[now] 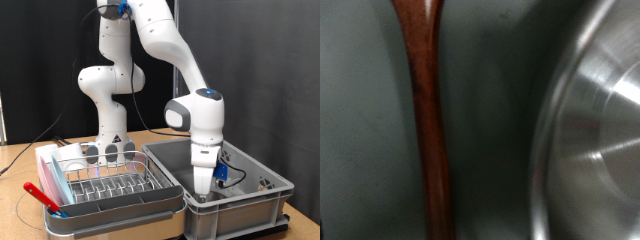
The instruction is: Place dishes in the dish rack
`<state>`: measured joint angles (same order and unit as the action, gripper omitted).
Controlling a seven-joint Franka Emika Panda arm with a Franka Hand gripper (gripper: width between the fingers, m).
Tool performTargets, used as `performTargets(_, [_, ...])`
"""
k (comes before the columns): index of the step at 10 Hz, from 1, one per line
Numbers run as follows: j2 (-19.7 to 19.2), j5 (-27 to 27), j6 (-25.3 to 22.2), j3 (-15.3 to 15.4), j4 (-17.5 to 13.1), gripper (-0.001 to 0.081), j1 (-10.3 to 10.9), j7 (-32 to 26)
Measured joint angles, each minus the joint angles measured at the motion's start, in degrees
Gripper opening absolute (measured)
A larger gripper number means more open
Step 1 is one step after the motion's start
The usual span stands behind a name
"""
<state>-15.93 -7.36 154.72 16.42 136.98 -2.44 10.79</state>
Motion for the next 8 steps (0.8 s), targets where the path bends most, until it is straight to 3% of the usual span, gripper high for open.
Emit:
performTargets(5, [-2.4,0.8,4.7,0.5,-0.1,0.0773,-0.1,0.0])
performTargets(6, [-2.4,1.3,4.7,0.7,-0.1,0.0594,-0.1,-0.1])
performTargets(7, [-2.4,1.4,4.7,0.7,0.0,0.0594,-0.1,-0.2])
performTargets(8, [-2.4,1.6,4.7,0.7,0.0,0.0410,-0.2,-0.2])
